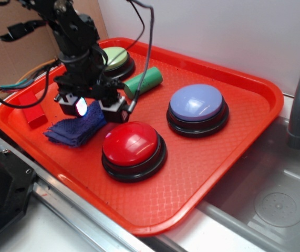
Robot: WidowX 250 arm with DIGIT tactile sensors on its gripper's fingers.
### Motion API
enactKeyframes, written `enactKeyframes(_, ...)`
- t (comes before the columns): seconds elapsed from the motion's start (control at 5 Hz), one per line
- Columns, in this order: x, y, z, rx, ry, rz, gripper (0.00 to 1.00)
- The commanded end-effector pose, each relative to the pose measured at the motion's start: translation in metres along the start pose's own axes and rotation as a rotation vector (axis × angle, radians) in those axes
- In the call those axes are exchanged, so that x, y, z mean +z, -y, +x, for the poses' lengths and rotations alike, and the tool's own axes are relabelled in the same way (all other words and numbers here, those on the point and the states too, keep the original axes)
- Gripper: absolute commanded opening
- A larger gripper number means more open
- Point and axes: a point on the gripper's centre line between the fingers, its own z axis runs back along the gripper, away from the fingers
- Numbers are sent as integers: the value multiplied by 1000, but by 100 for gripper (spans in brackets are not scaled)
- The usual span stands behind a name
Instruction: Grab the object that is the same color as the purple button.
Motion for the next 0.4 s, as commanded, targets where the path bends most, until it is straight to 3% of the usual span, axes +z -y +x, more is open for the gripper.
enactKeyframes(0.0, -3, -7, 2, 12, 13, -13, 0)
enactKeyframes(0.2, 3, -7, 2, 13, 1, -1, 0)
